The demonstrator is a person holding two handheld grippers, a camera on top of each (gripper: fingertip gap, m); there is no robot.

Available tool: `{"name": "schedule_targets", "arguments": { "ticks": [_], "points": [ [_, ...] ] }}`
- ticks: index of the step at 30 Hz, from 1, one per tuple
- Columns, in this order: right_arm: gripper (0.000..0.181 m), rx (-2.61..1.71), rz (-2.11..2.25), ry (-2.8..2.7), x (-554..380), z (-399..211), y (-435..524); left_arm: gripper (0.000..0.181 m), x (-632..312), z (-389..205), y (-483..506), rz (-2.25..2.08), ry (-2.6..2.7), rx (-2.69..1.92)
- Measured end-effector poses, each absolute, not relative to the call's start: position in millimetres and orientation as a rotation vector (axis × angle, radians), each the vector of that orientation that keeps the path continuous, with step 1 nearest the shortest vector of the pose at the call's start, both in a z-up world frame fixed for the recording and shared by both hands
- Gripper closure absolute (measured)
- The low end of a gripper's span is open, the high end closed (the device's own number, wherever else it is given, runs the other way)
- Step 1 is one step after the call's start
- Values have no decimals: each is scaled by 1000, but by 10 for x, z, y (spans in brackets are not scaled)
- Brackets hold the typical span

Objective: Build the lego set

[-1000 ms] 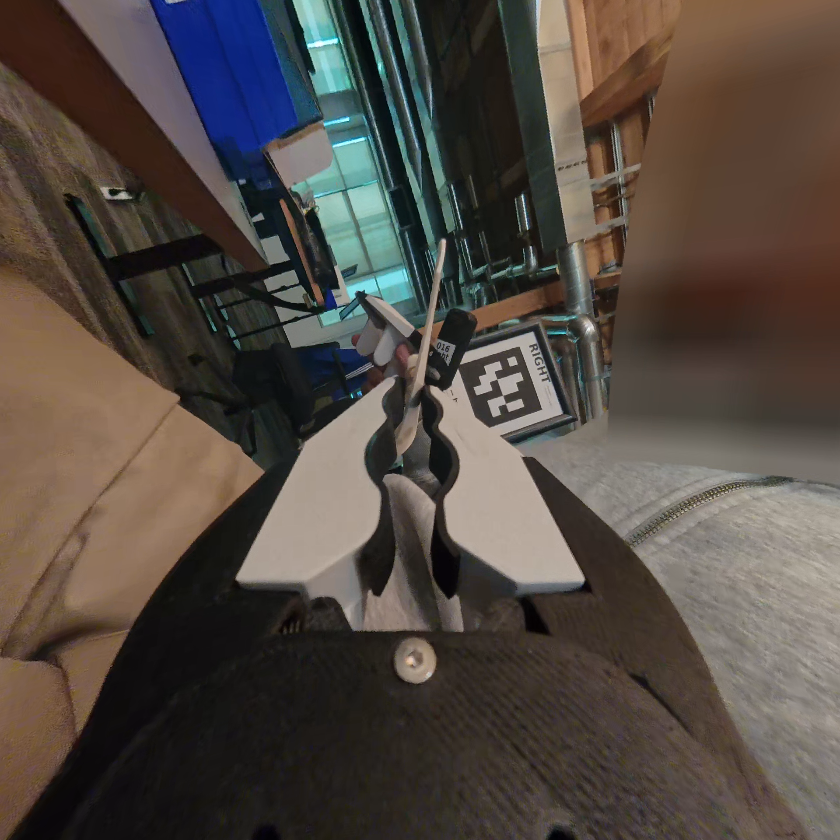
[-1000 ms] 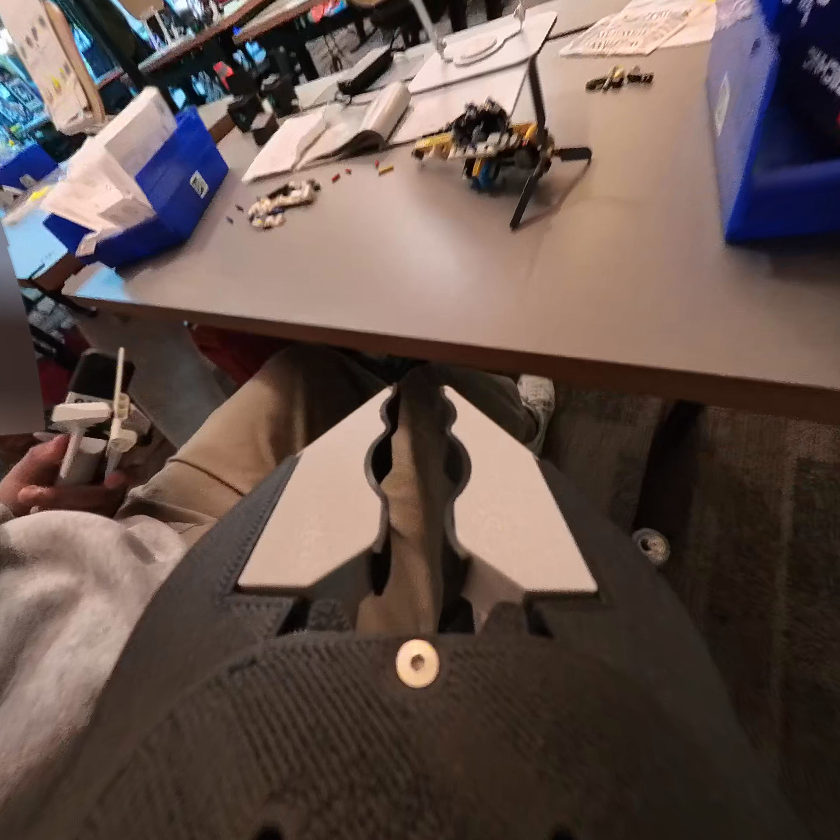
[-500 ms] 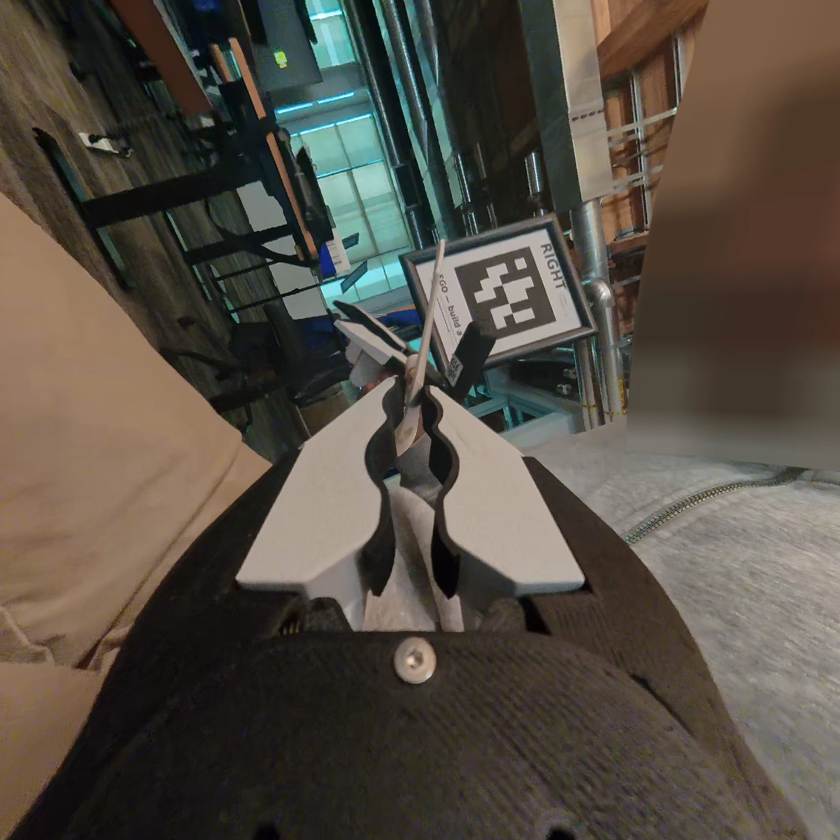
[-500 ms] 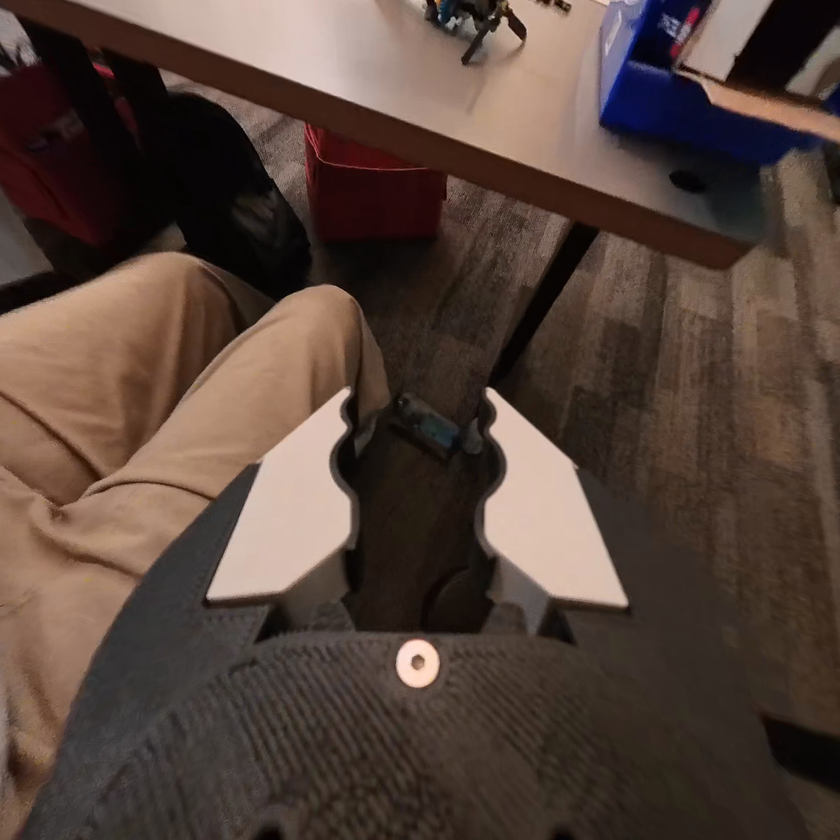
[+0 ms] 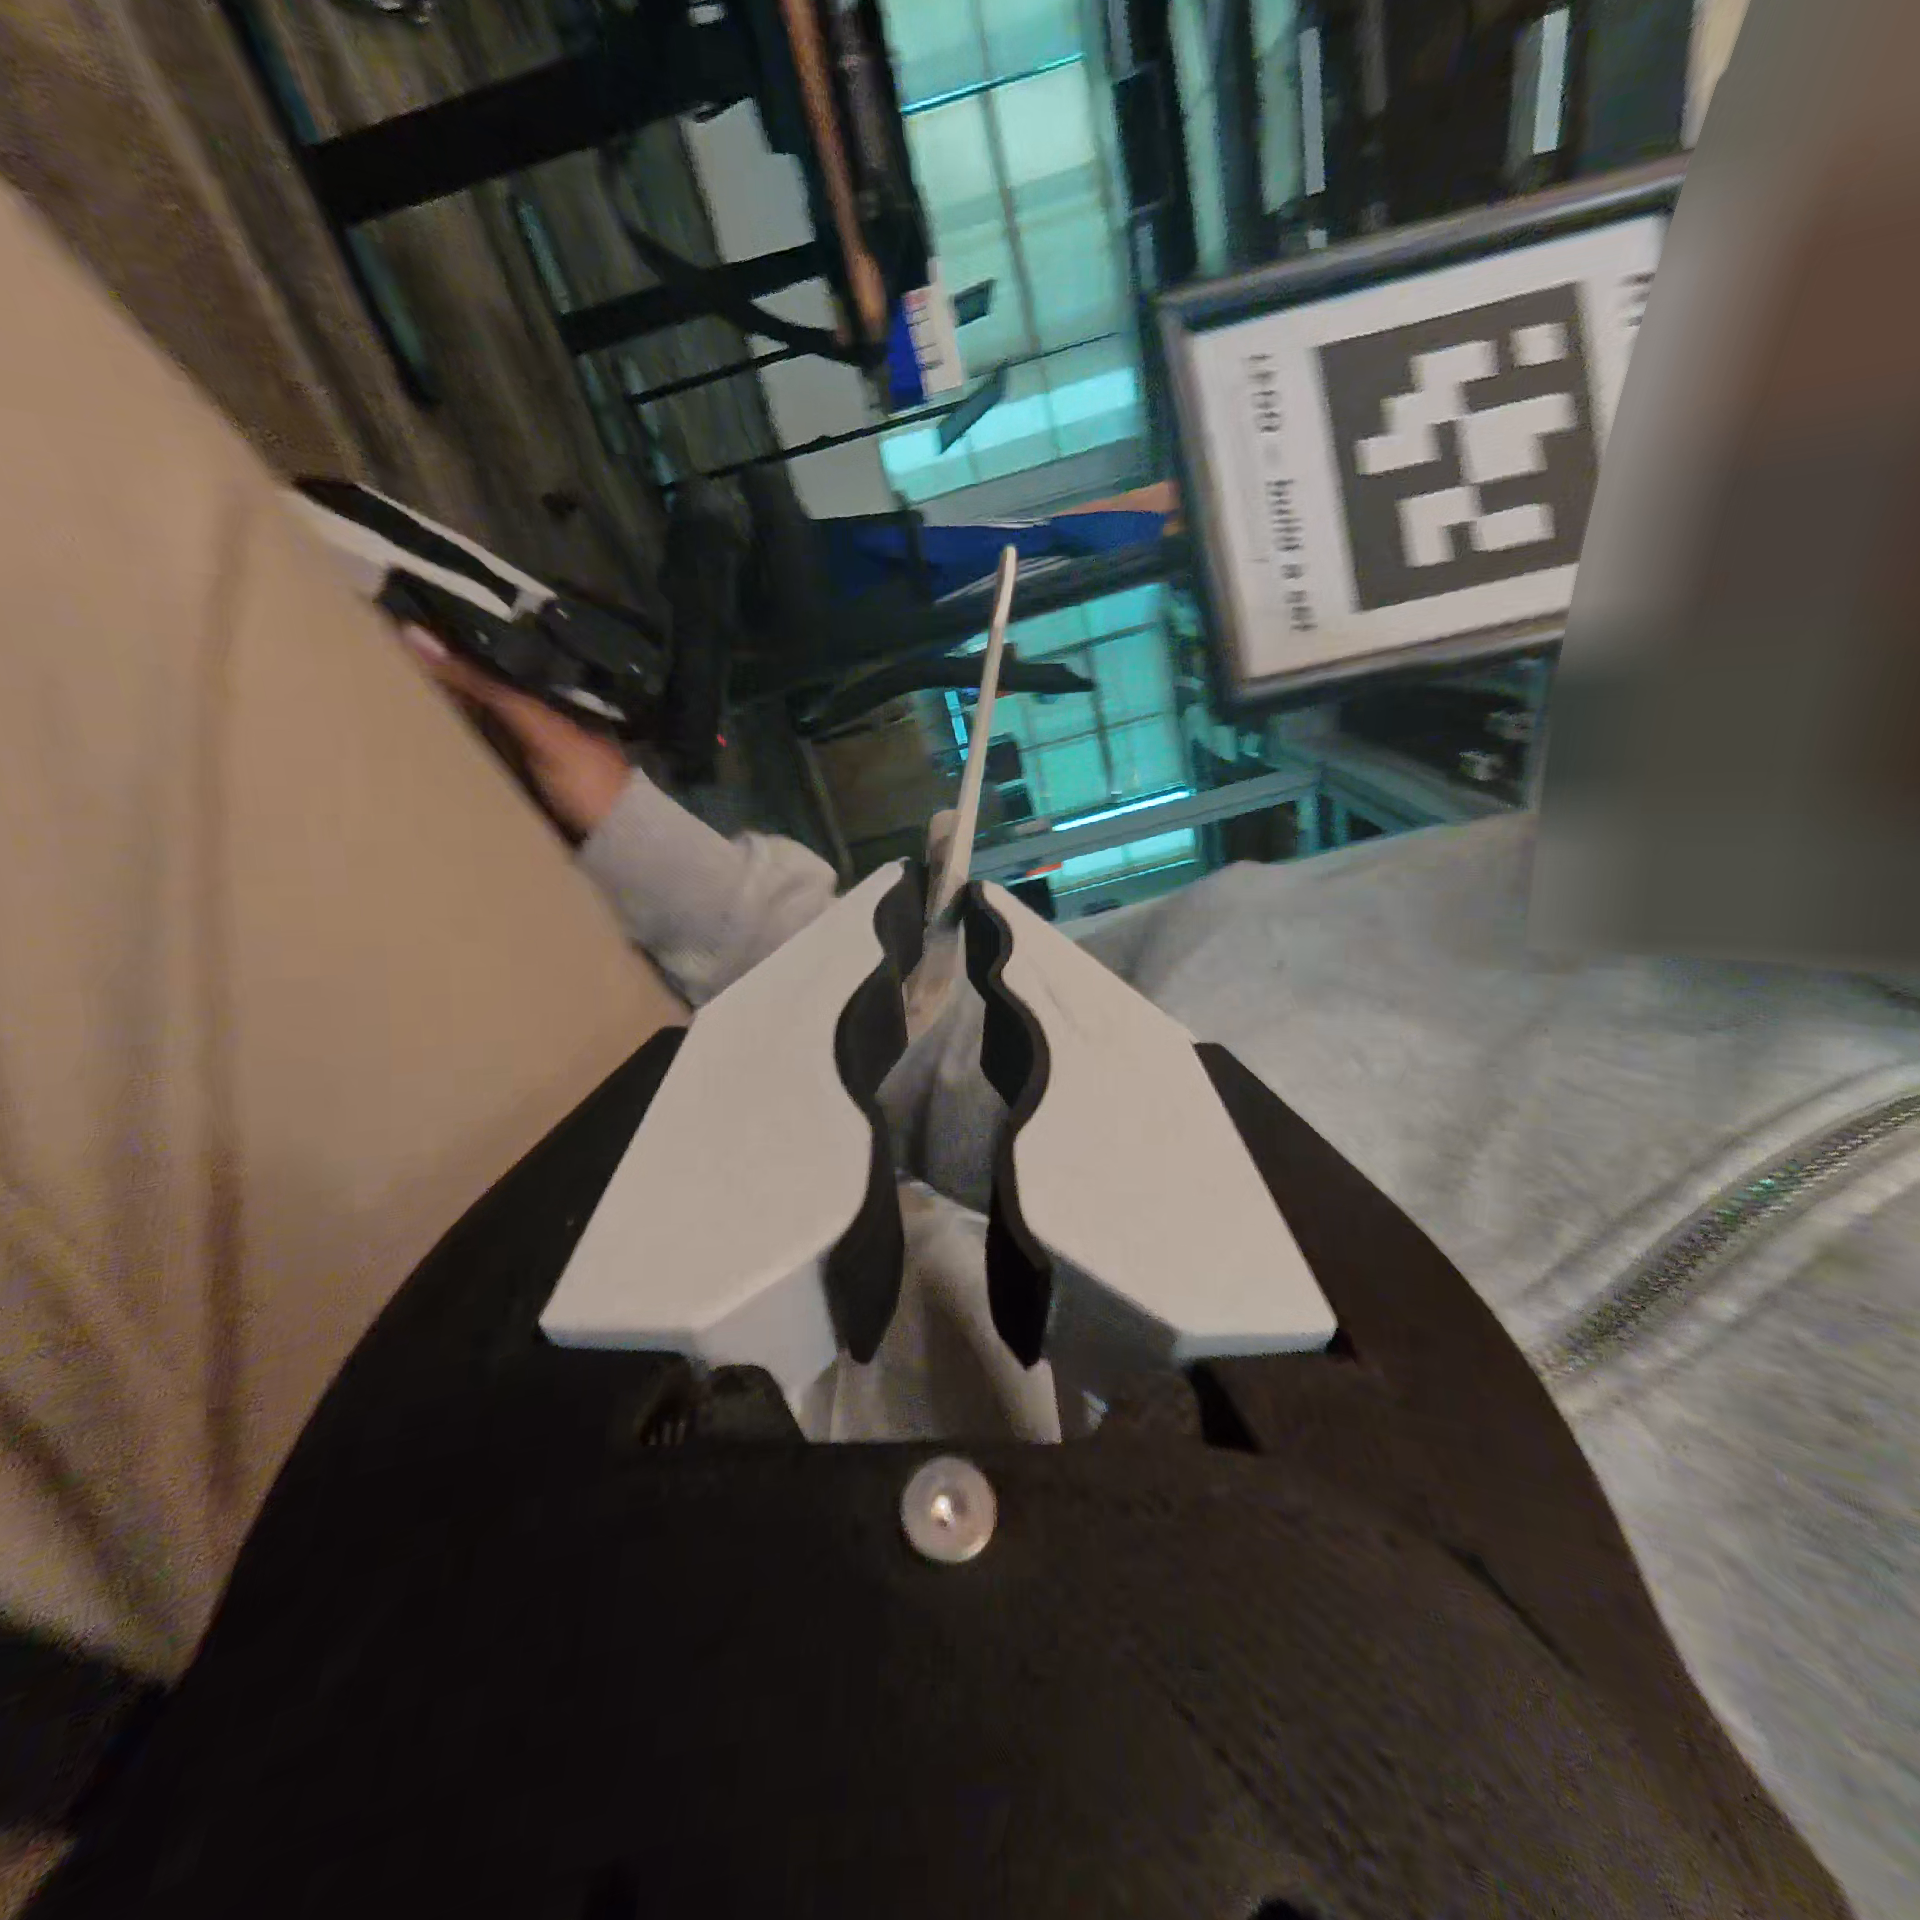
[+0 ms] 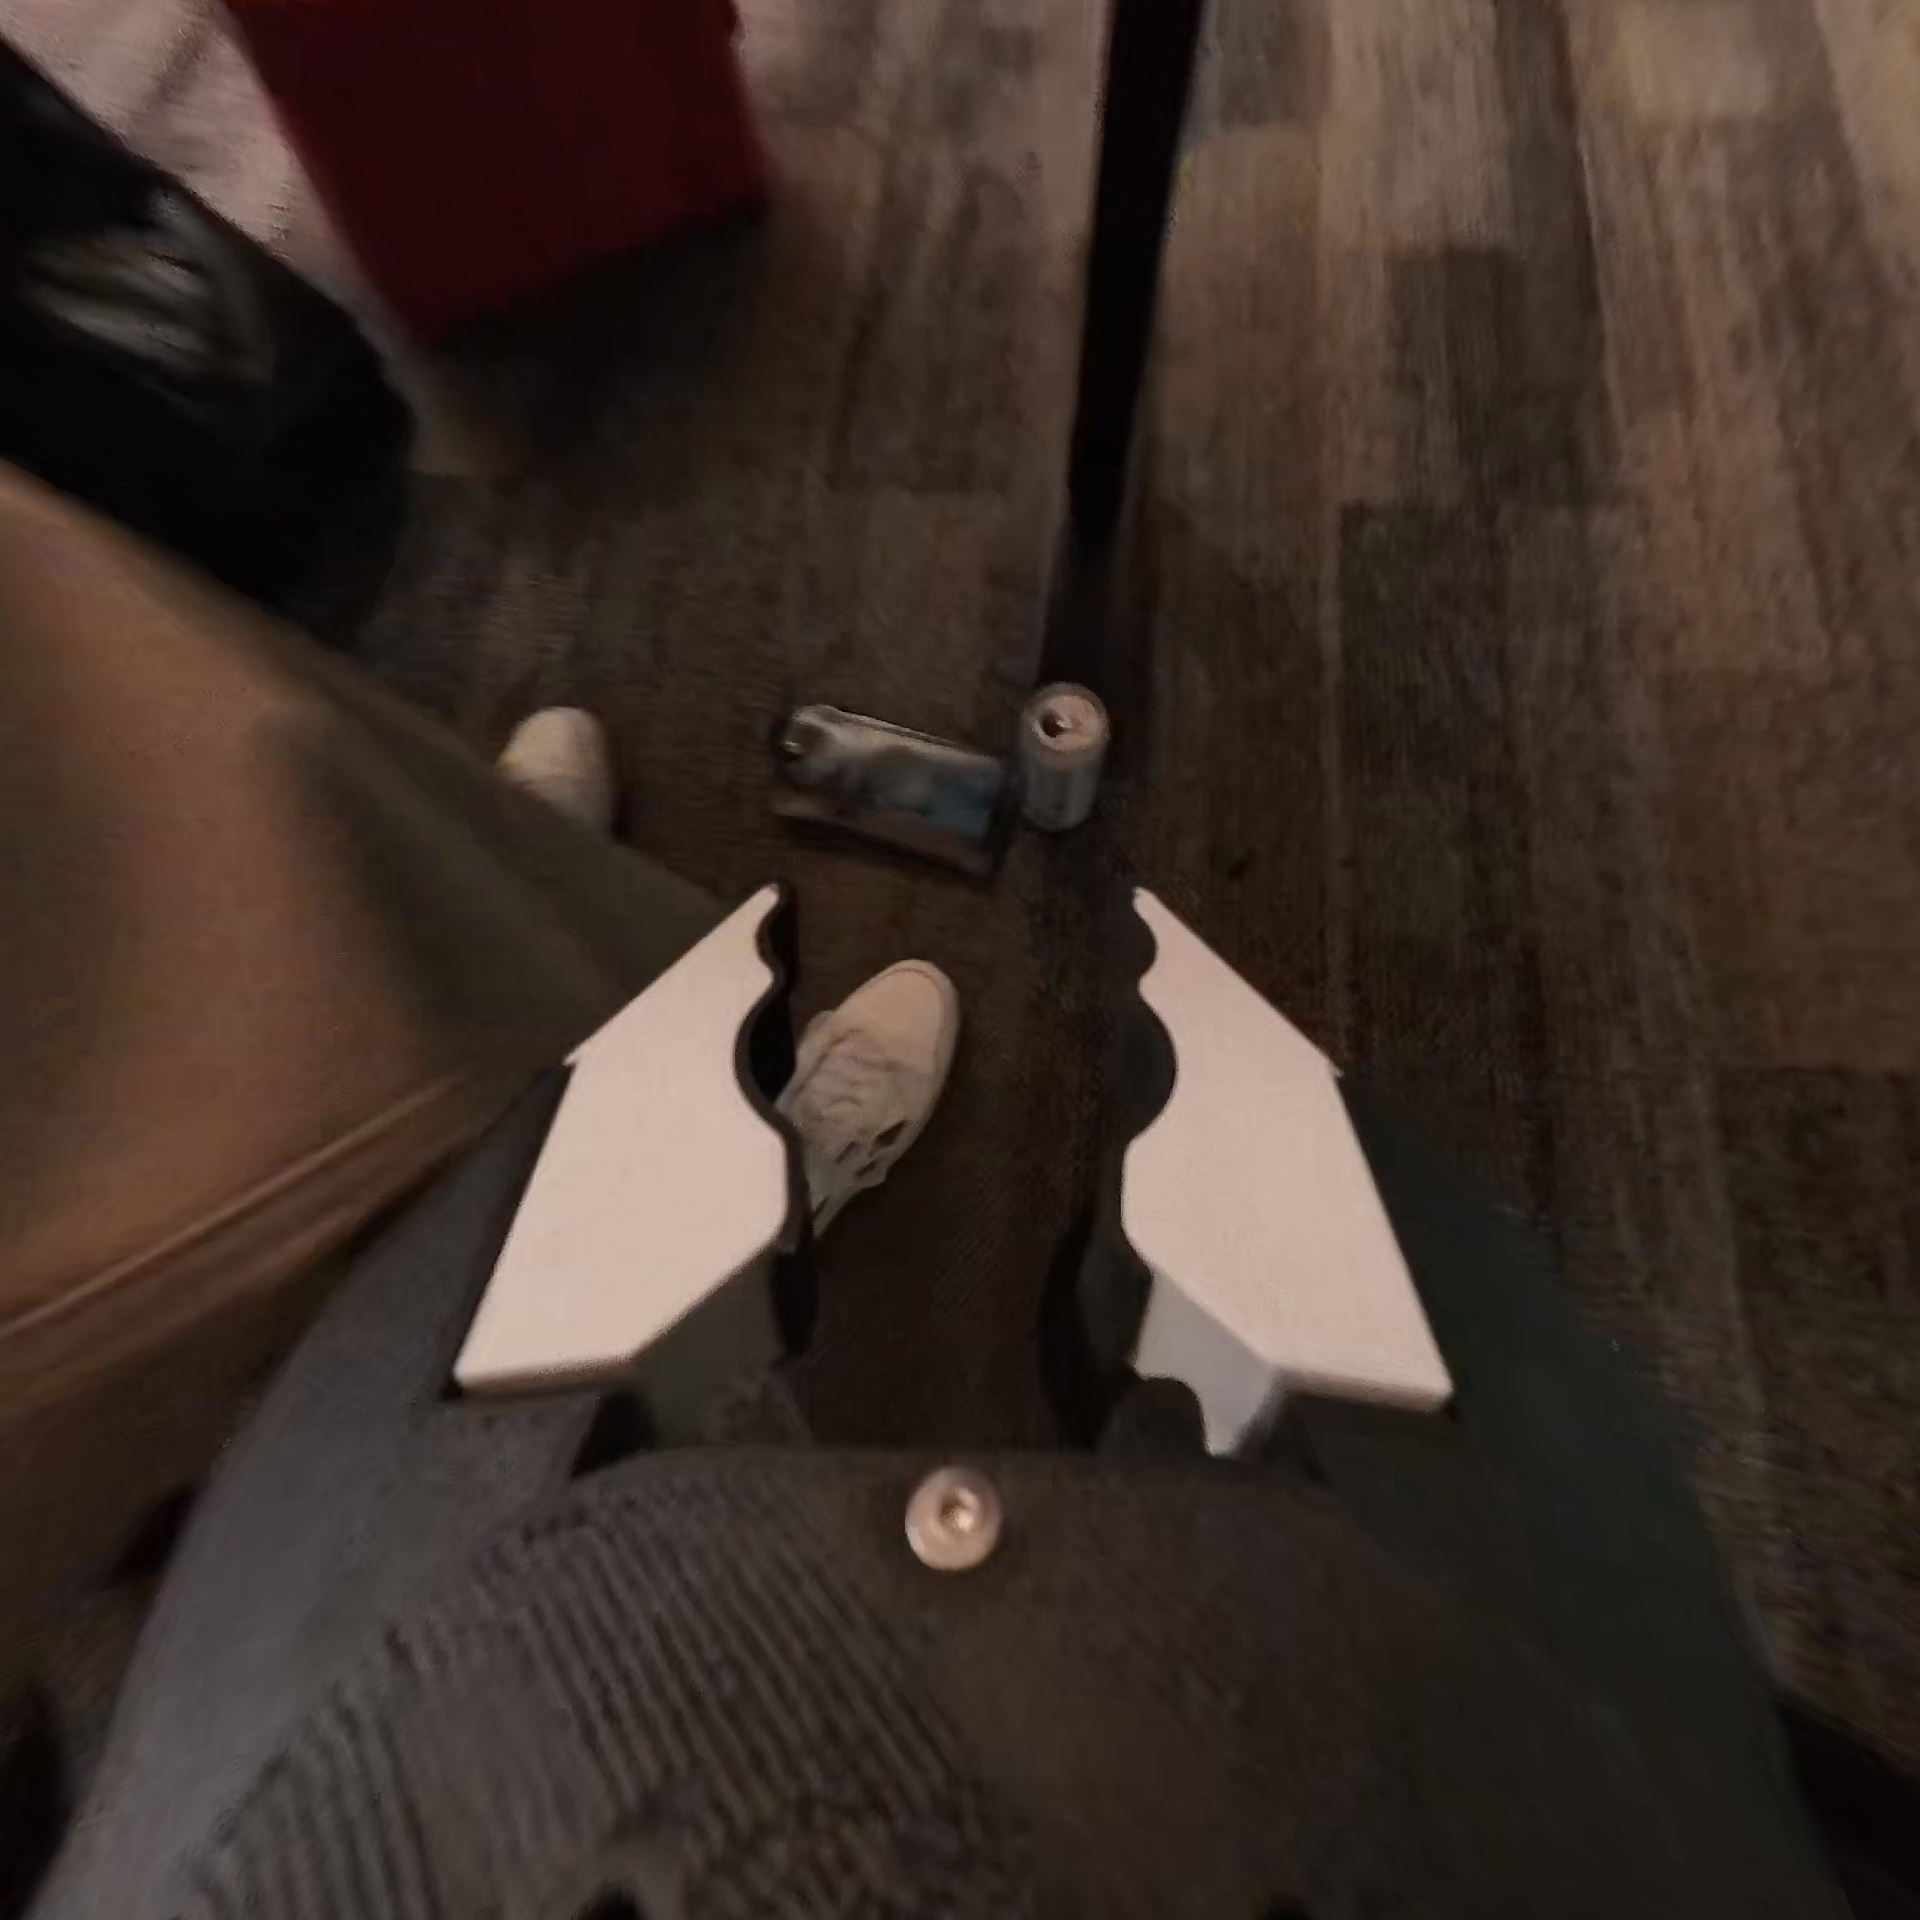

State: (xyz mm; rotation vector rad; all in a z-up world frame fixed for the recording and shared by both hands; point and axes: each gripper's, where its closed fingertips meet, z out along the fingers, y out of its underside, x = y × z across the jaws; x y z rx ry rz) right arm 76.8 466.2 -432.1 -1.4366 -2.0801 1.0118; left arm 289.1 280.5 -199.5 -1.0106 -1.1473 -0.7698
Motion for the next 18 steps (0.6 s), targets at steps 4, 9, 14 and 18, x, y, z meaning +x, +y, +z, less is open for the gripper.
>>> {"name": "schedule_targets", "arguments": {
  "ticks": [4, 9, 14, 18],
  "points": [
    [137, -1608, 851, -2001, 6, -5836, 5070, 176, 2404, -2518, 2743, -734, -1300, -1035],
    [162, -1827, 743, -1798, -801, -7144, 5710, 176, 1831, -2936, 2819, -781, -1381, -1037],
    [163, -2034, 711, -1720, -1308, -8107, 5969, 176, 1518, -3295, 2857, -751, -1421, -1199],
    [163, -2127, 674, -1716, -1413, -8650, 5937, 176, 1338, -3514, 2916, -801, -1489, -1130]
  ]
}}
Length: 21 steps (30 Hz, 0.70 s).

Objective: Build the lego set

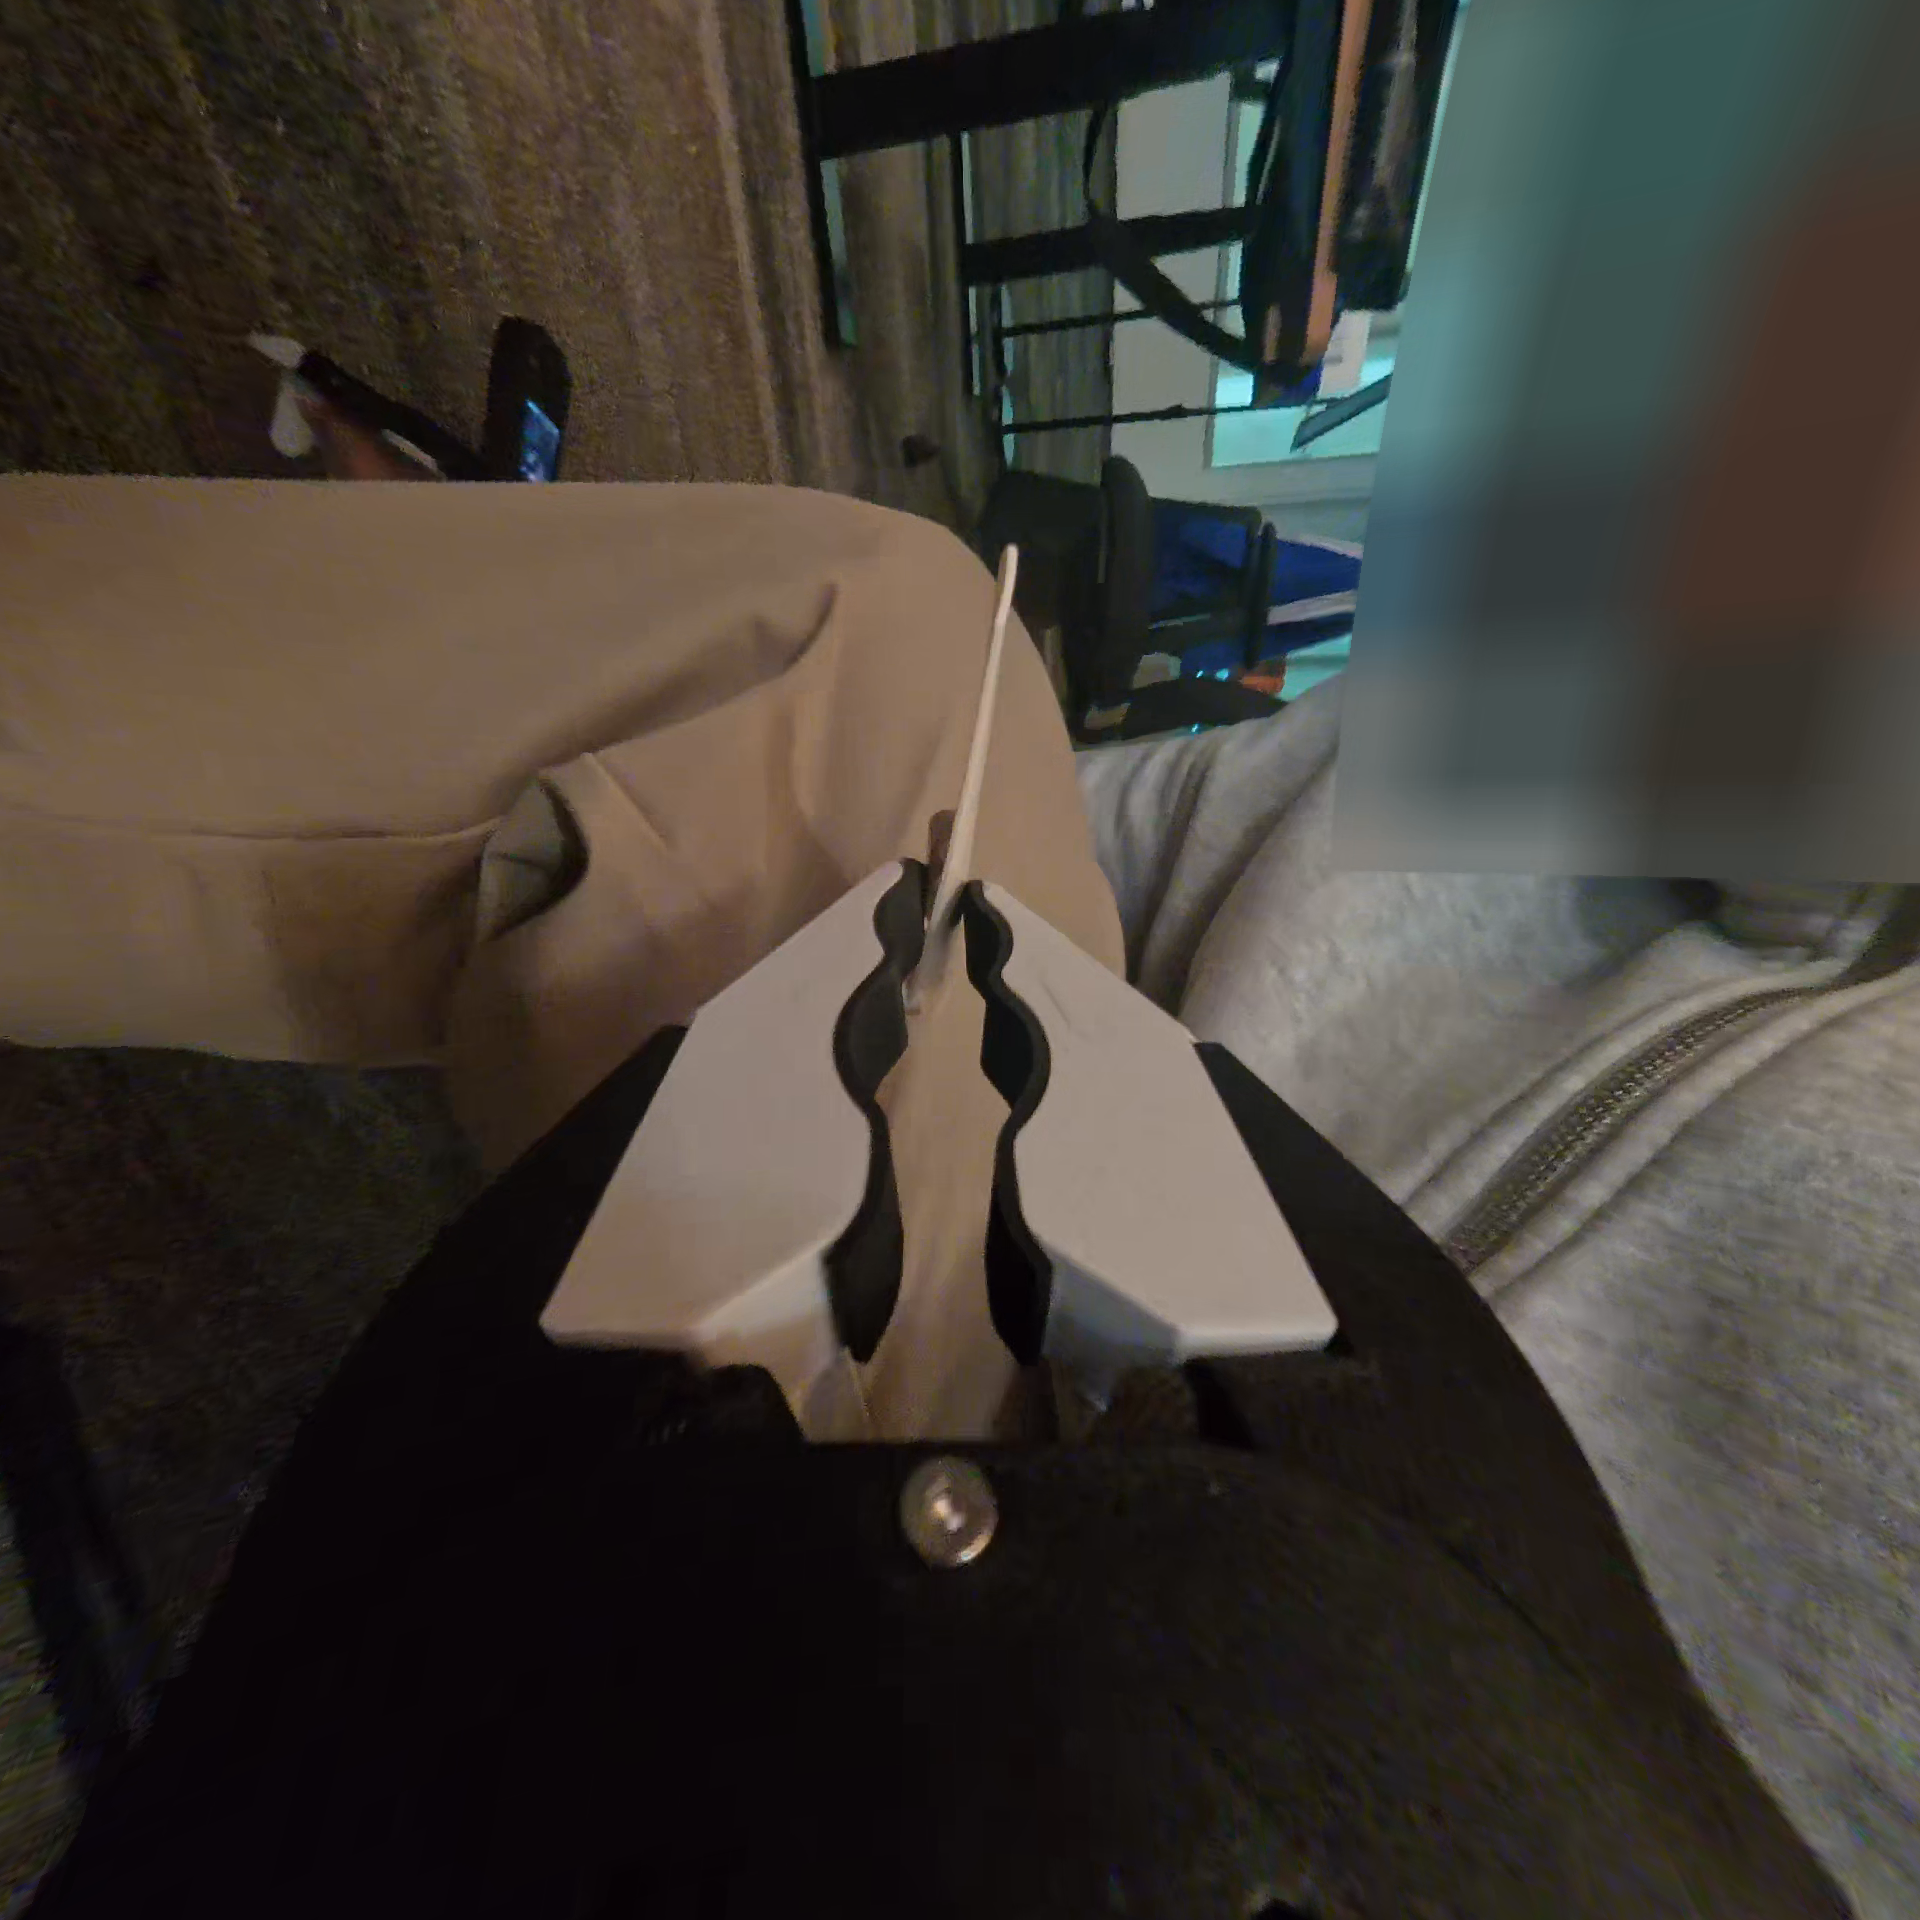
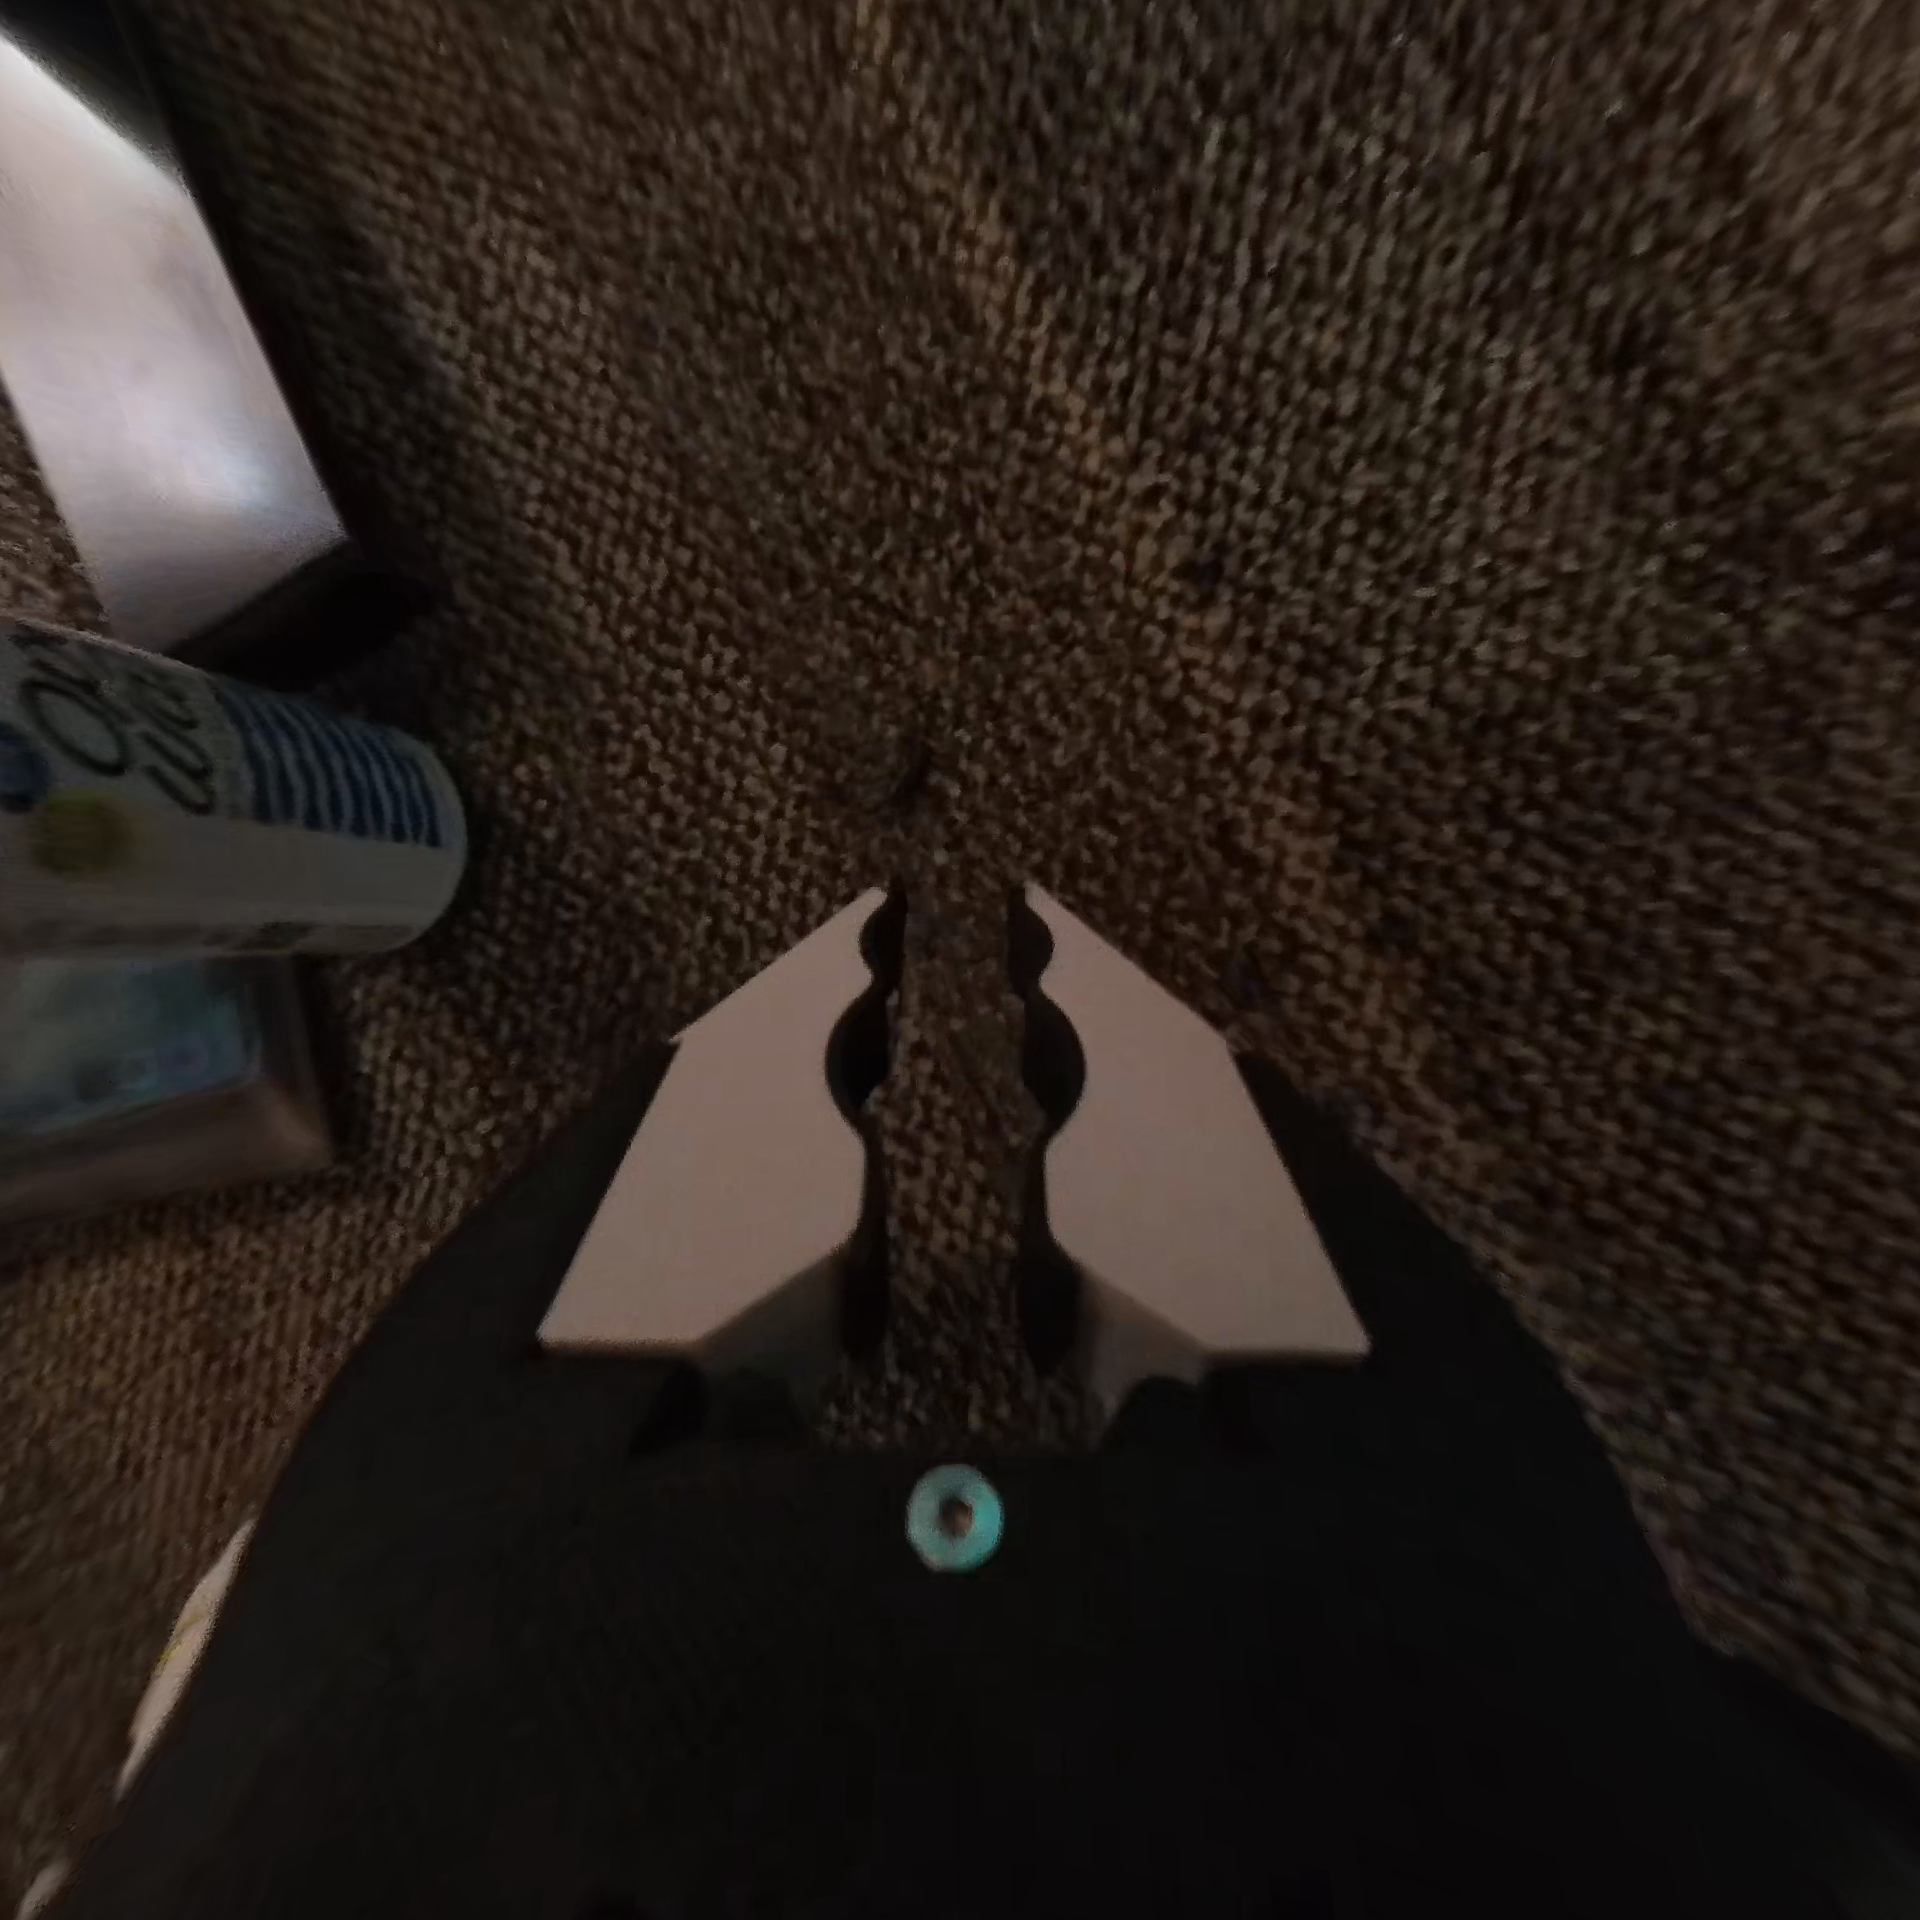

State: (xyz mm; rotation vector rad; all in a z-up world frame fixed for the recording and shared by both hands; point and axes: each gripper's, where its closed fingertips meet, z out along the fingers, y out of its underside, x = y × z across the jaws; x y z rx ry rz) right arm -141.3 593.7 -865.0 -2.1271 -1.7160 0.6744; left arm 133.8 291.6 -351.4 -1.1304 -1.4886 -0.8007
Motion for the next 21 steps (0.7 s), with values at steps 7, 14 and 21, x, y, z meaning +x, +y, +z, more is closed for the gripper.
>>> {"name": "schedule_targets", "arguments": {
  "ticks": [7, 14, 21],
  "points": [
    [164, -2114, 702, -1731, -1677, -8952, 5803, 176, 1313, -3729, 3013, -861, -1550, -1093],
    [160, -2157, 600, -1787, -1809, -9146, 5726, 176, 1265, -3779, 2991, -847, -1560, -1092],
    [171, -2156, 501, -1792, -1782, -9239, 5822, 176, 1271, -3771, 3023, -869, -1539, -1079]
  ]
}}
